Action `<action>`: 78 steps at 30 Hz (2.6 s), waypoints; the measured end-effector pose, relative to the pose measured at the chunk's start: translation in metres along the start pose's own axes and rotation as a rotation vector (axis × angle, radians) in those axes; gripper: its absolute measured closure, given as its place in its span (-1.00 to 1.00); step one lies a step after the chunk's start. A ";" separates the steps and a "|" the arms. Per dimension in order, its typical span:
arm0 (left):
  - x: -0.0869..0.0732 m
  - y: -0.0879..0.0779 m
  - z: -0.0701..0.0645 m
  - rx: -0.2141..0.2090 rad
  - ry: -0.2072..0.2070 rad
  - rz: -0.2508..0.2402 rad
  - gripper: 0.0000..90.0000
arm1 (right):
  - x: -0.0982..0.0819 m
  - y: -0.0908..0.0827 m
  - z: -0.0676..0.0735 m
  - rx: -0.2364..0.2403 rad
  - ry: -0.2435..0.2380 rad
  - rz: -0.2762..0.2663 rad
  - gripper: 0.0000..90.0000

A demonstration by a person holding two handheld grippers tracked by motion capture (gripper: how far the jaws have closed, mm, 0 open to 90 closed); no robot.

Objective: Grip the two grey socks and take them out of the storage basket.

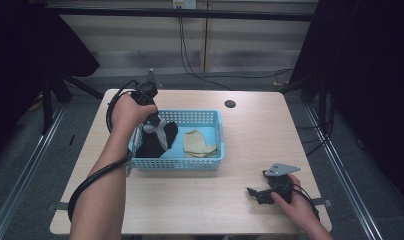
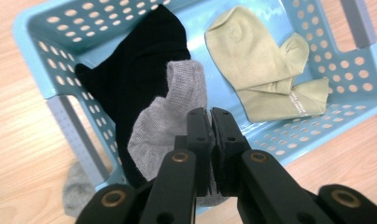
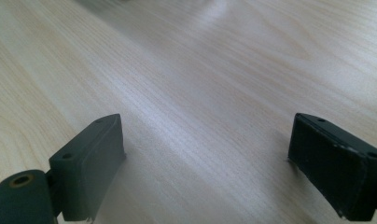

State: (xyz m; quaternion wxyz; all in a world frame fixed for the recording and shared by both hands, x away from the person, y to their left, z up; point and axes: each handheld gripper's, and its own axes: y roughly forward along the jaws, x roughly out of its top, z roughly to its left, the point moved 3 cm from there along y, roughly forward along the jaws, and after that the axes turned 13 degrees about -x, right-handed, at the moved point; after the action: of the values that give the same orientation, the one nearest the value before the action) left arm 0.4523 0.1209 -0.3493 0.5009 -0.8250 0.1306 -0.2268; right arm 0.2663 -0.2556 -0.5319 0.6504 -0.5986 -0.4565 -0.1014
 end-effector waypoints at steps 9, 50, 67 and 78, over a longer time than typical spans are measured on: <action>-0.004 -0.026 -0.001 0.006 -0.005 -0.004 0.93 | 0.000 0.000 0.000 0.000 0.001 0.001 -0.78; -0.081 -0.109 0.059 0.023 -0.149 -0.084 0.92 | 0.000 0.000 0.000 -0.001 -0.001 0.000 -0.78; -0.096 -0.046 0.106 0.047 -0.214 -0.066 0.91 | 0.000 0.000 0.000 -0.001 -0.001 -0.003 -0.78; -0.088 -0.017 0.115 0.047 -0.202 -0.090 0.86 | 0.000 0.000 0.000 -0.001 -0.001 -0.003 -0.78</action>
State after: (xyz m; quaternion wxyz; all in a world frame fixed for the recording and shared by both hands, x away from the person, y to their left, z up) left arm 0.4341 0.2556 -0.4013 0.5200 -0.8367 0.0369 -0.1678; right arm 0.2660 -0.2555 -0.5320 0.6498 -0.5983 -0.4575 -0.1024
